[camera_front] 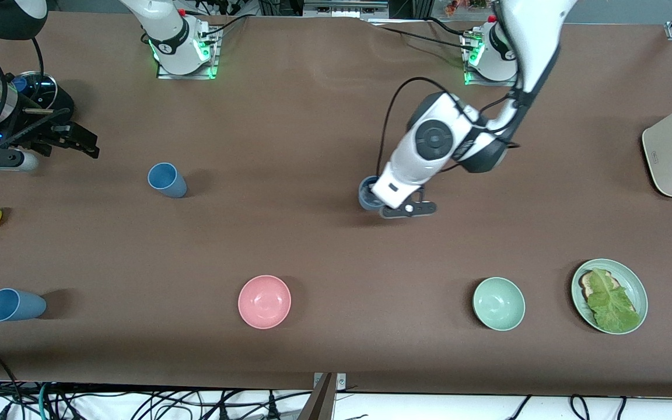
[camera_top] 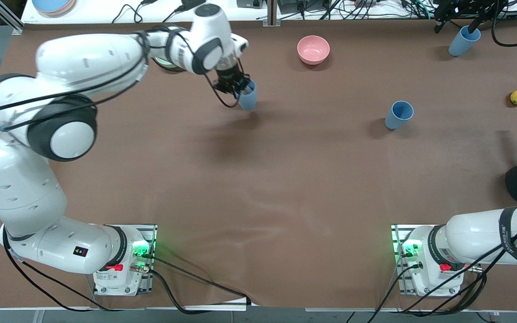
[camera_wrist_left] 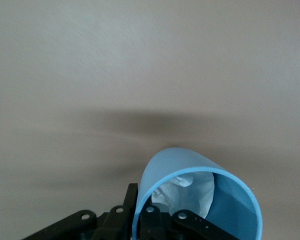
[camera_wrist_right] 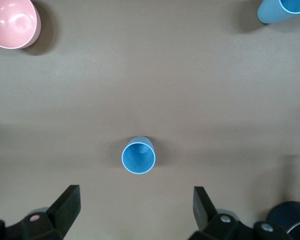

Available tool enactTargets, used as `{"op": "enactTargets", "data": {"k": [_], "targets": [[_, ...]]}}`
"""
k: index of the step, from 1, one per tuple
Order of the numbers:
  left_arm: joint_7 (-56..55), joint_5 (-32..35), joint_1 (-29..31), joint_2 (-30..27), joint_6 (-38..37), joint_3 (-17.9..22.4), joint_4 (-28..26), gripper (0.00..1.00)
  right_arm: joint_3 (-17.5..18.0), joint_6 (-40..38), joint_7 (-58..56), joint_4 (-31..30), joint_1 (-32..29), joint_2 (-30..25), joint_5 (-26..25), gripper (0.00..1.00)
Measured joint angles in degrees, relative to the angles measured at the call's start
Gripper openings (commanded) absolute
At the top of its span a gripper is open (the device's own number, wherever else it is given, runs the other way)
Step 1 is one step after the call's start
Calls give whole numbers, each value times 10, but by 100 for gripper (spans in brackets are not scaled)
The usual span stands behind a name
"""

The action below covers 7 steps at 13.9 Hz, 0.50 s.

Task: Stack blue cups with both arms
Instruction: 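Carry the tissue cup with the left gripper to the table middle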

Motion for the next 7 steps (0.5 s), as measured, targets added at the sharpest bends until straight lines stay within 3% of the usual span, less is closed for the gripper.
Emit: {"op": "enactTargets", "data": {"k": [2, 3, 4, 5, 7], "targets": [[-25, 46, -6, 27, 0, 0, 7, 0, 0, 0, 0, 0, 0, 0, 0, 100], [-38, 63, -6, 37, 0, 1, 10, 9, 0, 0, 0, 0, 0, 0, 0, 100], [-44, 71, -5, 43, 0, 2, 13, 46, 0, 0, 0, 0, 0, 0, 0, 100], [-48, 72, -5, 45, 0, 2, 16, 99, 0, 0, 0, 0, 0, 0, 0, 100], [-57, 72, -5, 44, 0, 2, 22, 100, 0, 0, 0, 0, 0, 0, 0, 100]]}}
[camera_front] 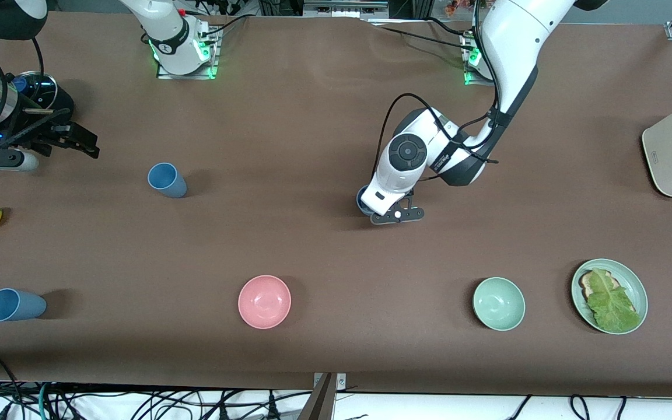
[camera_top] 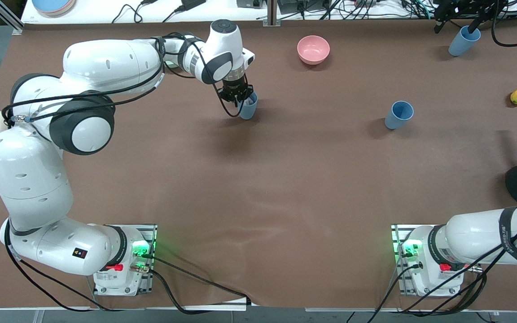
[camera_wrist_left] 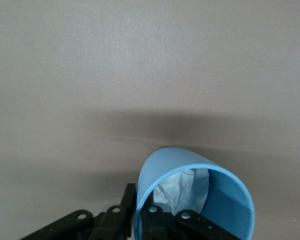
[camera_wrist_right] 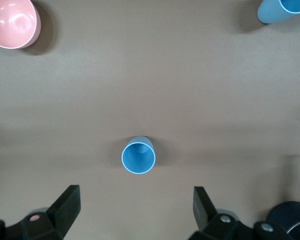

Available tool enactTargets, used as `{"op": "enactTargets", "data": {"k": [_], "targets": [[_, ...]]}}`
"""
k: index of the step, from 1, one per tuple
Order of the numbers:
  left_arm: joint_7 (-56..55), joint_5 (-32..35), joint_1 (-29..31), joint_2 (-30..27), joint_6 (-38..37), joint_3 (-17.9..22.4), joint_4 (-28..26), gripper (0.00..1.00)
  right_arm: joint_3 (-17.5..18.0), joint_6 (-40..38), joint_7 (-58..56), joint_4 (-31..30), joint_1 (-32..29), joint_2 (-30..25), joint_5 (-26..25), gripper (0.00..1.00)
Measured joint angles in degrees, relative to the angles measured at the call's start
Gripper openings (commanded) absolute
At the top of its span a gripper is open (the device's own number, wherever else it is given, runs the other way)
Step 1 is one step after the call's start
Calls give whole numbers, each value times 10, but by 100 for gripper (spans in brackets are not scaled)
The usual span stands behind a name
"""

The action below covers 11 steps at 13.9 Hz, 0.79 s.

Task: Stack blue cups with both arms
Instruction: 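Carry the tissue cup with the left gripper to the table middle, then release the tissue cup and raise the left gripper back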

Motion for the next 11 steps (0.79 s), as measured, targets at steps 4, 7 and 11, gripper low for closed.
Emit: {"op": "enactTargets", "data": {"k": [4, 7, 11], "targets": [[-3, 0, 9, -23, -88, 0, 40, 100, 0, 0, 0, 0, 0, 0, 0, 100], [2, 1, 16, -55, -235, 1, 115, 100, 0, 0, 0, 0, 0, 0, 0, 100], [88, 6, 52, -75, -363, 7, 203, 100, 0, 0, 0, 0, 0, 0, 0, 100]]}}
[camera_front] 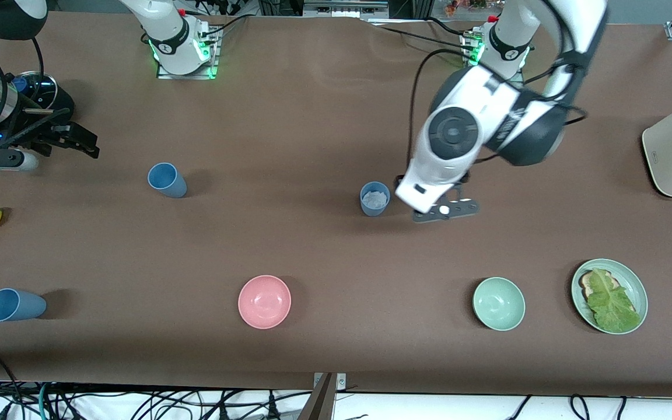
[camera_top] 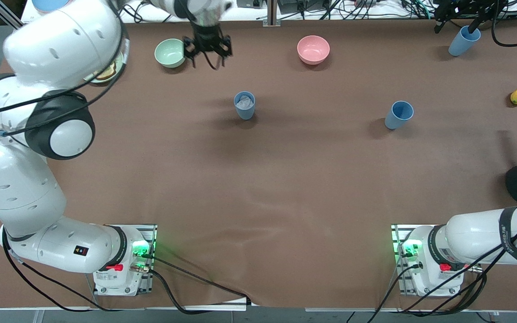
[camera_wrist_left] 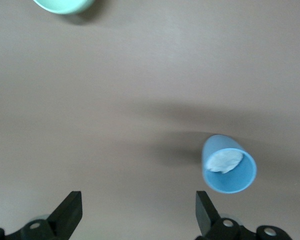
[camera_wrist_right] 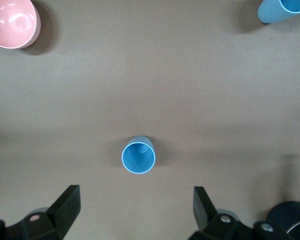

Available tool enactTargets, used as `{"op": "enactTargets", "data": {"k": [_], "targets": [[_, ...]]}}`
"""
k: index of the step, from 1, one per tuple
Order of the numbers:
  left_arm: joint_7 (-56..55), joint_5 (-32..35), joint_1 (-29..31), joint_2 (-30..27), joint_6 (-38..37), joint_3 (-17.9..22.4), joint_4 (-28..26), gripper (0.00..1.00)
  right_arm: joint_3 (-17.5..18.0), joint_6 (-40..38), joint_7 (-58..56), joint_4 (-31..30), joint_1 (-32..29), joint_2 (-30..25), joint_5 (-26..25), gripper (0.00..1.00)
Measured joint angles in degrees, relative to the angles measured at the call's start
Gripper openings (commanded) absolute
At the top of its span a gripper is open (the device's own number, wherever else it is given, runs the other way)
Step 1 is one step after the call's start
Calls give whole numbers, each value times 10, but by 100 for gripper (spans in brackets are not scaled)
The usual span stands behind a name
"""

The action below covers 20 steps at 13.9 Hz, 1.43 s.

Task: Stack blue cups with both arms
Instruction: 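Release the tissue cup and raise the left gripper back, then lower the right gripper onto the blue cup and grasp it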

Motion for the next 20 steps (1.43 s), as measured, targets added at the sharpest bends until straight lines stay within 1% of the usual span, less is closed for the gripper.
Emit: {"op": "enactTargets", "data": {"k": [2, 4, 6, 7, 9, 12, 14, 16, 18, 20], "targets": [[61, 0, 41, -18, -22, 1, 17, 100, 0, 0, 0, 0, 0, 0, 0, 100], [131, 0, 81, -48, -44, 4, 21, 100, 0, 0, 0, 0, 0, 0, 0, 100], [197, -22, 93, -96, -64, 36, 12, 100, 0, 0, 0, 0, 0, 0, 0, 100], [225, -48, 93, -127, -69, 60, -7, 100, 0, 0, 0, 0, 0, 0, 0, 100], [275, -81, 98, -193, -63, 109, -68, 100, 0, 0, 0, 0, 0, 0, 0, 100], [308, -88, 120, -287, 19, 154, -191, 100, 0, 0, 0, -1, 0, 1, 0, 100], [332, -89, 124, -332, 46, 174, -253, 100, 3, 1, 0, -5, 2, 12, 0, 100], [343, -89, 124, -347, 47, 178, -273, 100, 4, 9, 0, -11, 6, 40, 0, 100], [345, -89, 124, -347, 46, 177, -274, 100, 4, 18, 0, -23, 7, 75, 0, 100], [352, -89, 125, -346, 46, 177, -274, 100, 2, 37, 0, -49, 7, 89, 0, 100]]}}
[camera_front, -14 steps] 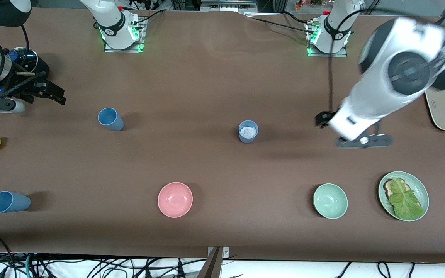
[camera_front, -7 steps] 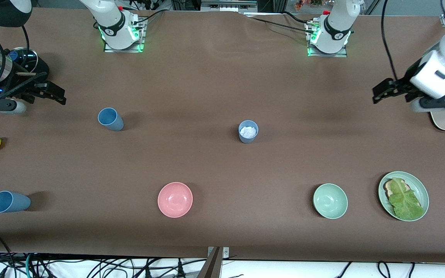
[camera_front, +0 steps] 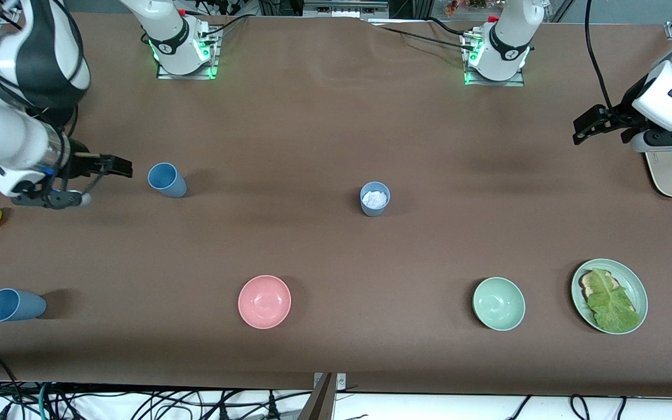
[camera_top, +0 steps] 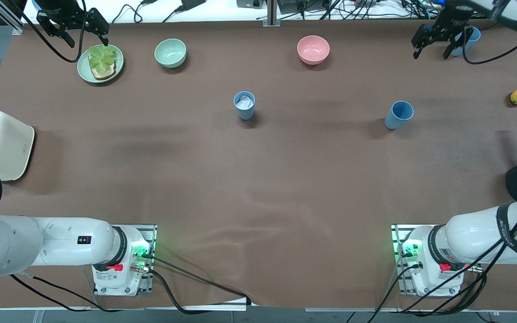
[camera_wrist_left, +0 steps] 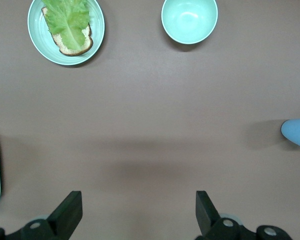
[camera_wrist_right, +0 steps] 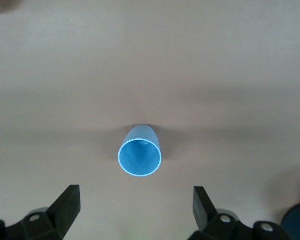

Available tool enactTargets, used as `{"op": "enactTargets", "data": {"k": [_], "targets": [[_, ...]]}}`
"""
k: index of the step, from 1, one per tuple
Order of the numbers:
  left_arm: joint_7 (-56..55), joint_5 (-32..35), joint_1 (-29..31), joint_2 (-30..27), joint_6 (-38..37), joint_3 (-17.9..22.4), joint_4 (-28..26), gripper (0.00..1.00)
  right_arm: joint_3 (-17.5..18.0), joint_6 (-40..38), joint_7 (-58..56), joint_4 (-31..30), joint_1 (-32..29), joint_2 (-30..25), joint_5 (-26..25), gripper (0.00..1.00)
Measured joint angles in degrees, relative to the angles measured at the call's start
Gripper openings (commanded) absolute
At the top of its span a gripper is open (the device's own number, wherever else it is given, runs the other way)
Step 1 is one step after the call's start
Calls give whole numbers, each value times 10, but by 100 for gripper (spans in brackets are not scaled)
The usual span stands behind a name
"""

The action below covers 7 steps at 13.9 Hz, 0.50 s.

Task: Stack blue cups with both arms
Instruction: 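Lower the right gripper onto the blue cup and grasp it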

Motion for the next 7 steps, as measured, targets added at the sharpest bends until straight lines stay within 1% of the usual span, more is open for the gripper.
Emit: {"op": "enactTargets", "data": {"k": [2, 3, 6, 7], "targets": [[4, 0, 2, 0, 0, 0, 0, 100, 0, 42, 0, -44, 0, -14, 0, 100], [5, 0, 2, 0, 0, 0, 0, 100, 0, 77, 0, -84, 0, -30, 0, 100], [5, 0, 3, 0, -1, 0, 0, 100, 0, 186, 0, -229, 0, -81, 0, 100], [5, 0, 3, 0, -1, 0, 0, 100, -1, 211, 0, -266, 0, -91, 0, 100]]}}
